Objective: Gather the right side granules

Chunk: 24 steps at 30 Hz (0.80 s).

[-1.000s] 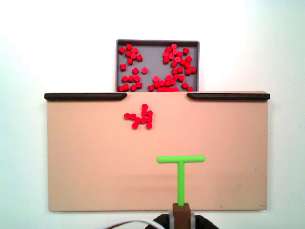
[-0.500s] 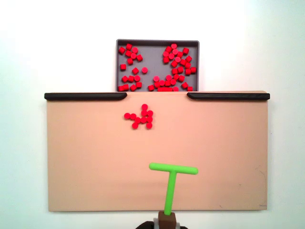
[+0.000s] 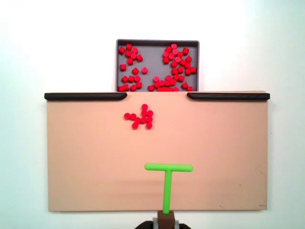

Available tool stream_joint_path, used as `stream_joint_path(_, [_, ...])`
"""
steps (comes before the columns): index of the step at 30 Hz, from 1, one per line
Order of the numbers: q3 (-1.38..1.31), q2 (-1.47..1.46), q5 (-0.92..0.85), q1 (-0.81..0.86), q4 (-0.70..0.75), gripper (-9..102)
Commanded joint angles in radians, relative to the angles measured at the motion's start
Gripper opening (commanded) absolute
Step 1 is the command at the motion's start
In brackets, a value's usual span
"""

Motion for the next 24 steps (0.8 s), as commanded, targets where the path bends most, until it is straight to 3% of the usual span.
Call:
stream_joint_path(1, [-0.012, 0.011, -0.011, -0.002, -0.005, 0])
stream_joint_path(24, [-0.006, 0.009, -0.002, 0.032, -0.003, 0])
